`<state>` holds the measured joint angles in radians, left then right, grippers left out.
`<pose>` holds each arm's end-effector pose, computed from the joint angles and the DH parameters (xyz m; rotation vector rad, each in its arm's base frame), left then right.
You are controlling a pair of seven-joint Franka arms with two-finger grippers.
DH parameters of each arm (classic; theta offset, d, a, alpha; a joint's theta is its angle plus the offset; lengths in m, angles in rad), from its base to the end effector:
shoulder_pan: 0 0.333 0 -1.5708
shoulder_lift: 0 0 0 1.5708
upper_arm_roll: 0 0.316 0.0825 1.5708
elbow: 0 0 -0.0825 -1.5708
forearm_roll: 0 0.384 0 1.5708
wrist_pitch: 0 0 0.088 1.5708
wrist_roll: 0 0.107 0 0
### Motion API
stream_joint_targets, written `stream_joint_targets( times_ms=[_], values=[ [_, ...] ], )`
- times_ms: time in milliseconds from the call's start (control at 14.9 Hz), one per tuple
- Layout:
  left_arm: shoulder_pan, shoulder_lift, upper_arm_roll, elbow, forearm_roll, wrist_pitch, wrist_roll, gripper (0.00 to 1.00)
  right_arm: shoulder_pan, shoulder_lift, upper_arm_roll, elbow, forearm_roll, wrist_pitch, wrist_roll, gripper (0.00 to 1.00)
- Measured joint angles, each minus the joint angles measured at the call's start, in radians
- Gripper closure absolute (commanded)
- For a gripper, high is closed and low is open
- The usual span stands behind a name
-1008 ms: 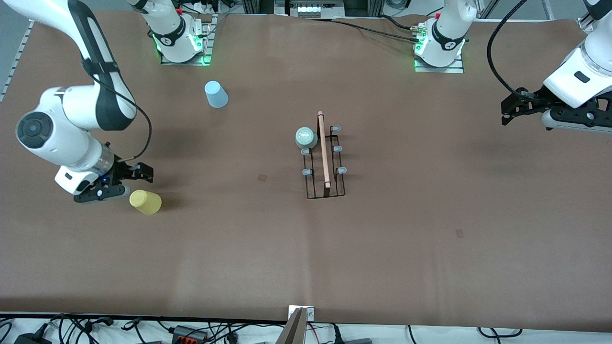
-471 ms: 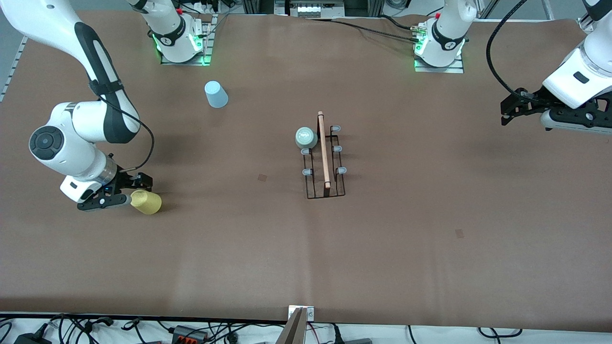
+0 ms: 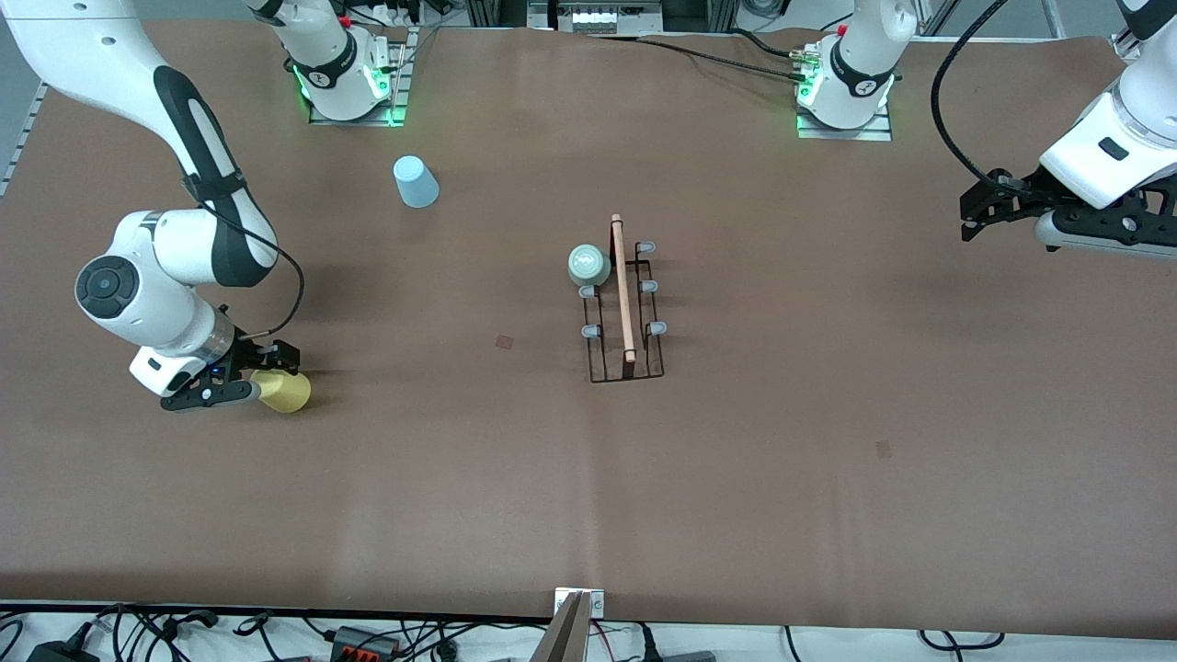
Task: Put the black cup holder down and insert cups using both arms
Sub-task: 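Grasp the yellow cup with the right gripper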
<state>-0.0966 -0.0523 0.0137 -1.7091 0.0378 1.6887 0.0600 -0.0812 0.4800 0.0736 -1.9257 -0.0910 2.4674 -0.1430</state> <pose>0.5453 -0.0415 0.5980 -3.0963 0.2276 -0.0502 0.6325 -0.0069 0.2453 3.0952 0.3033 0.0960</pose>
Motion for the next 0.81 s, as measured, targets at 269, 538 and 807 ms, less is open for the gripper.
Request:
stream_joint_targets(
  times_ms=[269, 538, 807],
  values=[
    [0.0, 0.0, 0.0, 0.0, 0.0, 0.0, 0.0, 0.0, 0.0, 0.025, 0.0, 0.0, 0.0, 0.032, 0.0, 0.0],
    [0.0, 0.0, 0.0, 0.0, 0.0, 0.0, 0.0, 0.0, 0.0, 0.041, 0.0, 0.0, 0.0, 0.038, 0.0, 0.0],
    [0.0, 0.0, 0.0, 0.0, 0.0, 0.0, 0.0, 0.0, 0.0, 0.049, 0.0, 0.0, 0.0, 0.051, 0.0, 0.0]
  ],
)
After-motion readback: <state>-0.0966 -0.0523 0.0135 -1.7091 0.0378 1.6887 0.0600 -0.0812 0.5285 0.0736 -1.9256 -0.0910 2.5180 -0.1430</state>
